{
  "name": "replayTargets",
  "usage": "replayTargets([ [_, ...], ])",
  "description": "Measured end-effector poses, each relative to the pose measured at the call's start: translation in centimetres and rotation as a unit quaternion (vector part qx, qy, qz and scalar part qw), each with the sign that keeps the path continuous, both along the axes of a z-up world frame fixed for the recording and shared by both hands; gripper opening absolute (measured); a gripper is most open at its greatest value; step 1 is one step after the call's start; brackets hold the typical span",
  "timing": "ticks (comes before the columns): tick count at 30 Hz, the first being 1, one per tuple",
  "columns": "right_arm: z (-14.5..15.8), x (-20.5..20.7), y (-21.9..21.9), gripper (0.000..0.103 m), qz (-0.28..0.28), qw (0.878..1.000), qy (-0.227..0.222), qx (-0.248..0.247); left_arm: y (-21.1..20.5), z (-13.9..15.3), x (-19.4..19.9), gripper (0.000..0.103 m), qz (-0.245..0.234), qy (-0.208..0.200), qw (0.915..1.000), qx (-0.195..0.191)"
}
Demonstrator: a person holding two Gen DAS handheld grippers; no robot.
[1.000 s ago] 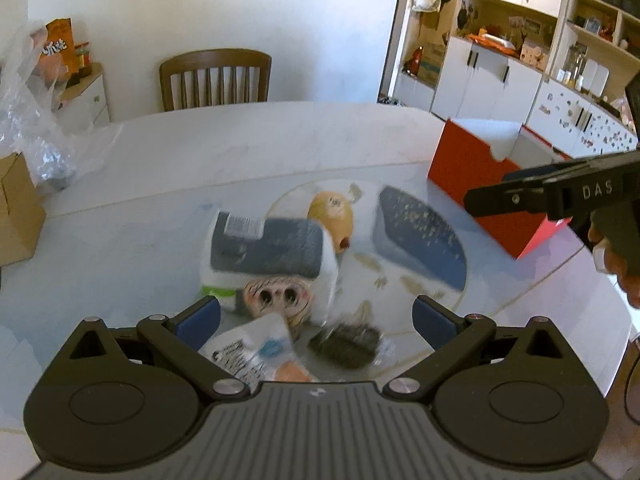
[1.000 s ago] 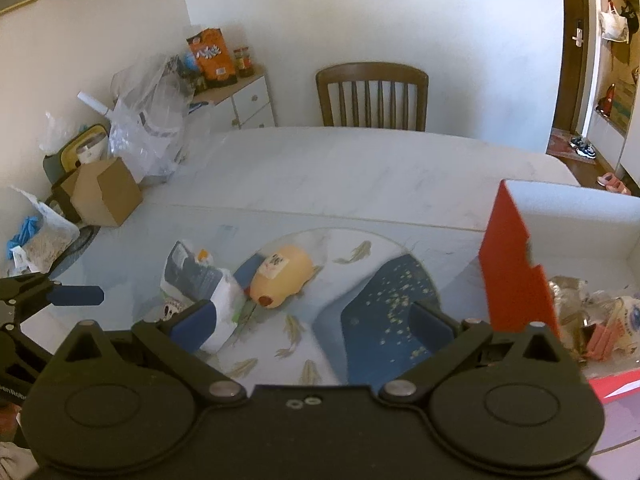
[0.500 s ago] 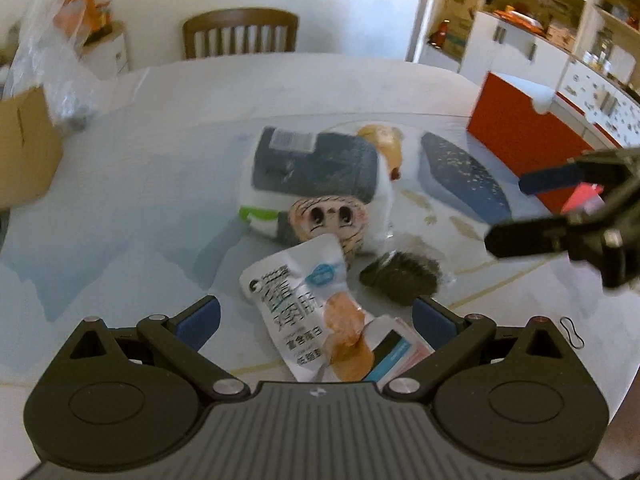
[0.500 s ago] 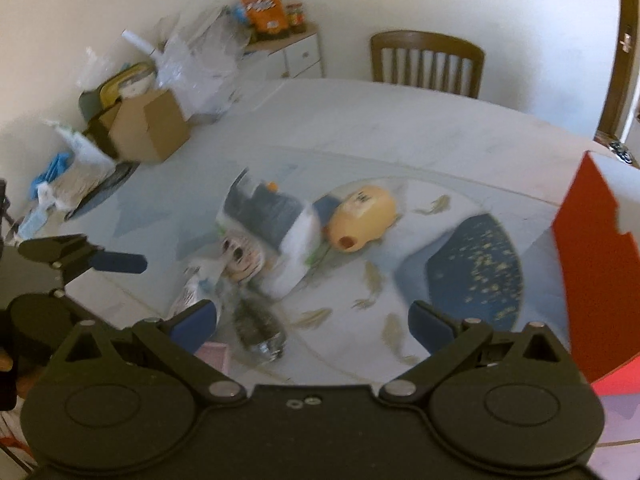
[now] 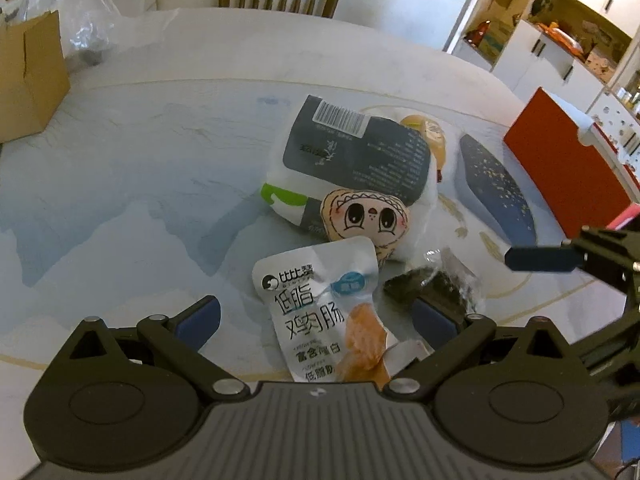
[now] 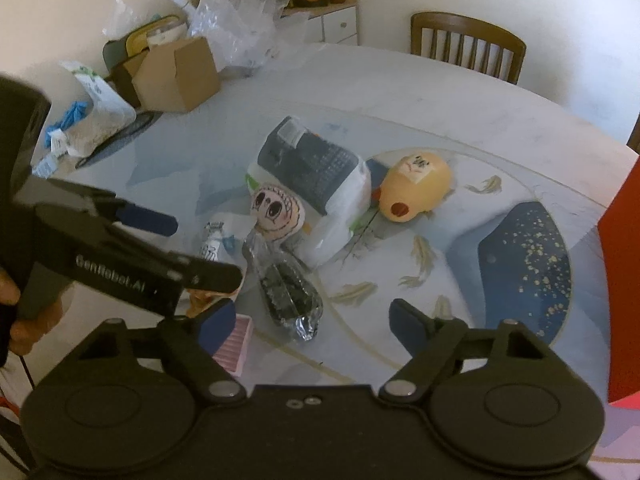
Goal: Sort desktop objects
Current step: 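Grasp the white sausage snack bag with left tool while right tool grasps black item in clear bag, then carry the sausage bag and the clear-bagged black item over the red shoebox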
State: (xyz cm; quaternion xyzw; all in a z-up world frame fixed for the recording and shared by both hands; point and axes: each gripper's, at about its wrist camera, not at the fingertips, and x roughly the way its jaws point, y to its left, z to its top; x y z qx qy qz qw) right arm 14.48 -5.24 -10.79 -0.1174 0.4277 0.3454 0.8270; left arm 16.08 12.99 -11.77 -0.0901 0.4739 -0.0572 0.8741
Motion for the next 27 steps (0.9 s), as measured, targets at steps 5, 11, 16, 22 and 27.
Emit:
replayTargets([
  [5,-0.8,0.2,0.7,0.074,0.007,1.0,-0.003,-0.006,-0.3,-0.3,0.7,0.102,0.016,0.01,0.9998,-0.001],
  [11,-1.5,0.5,1.4,0.064,0.019,1.0,-0.007,-0.013,-0.7,-0.2,0.9,0.092,0.02,0.004,0.9998,0.002],
  [16,-1.9,1.2,1.5,0.055,0.02,1.0,-0.001,-0.01,-1.1,0.0,0.7,0.075,0.008,0.0,1.0,0.004],
  [22,-2.0,1.5,1.8,0.042,0.033,0.999,-0.003,-0.004,-1.2,0.2,0.6,0.056,0.005,-0.003,0.9999,0.012],
  [27,-1.7,1.7,1.5,0.034,0.028,1.0,-0.004,0.001,-1.4,0.3,0.2,0.05,0.0,-0.015,0.9998,0.014],
])
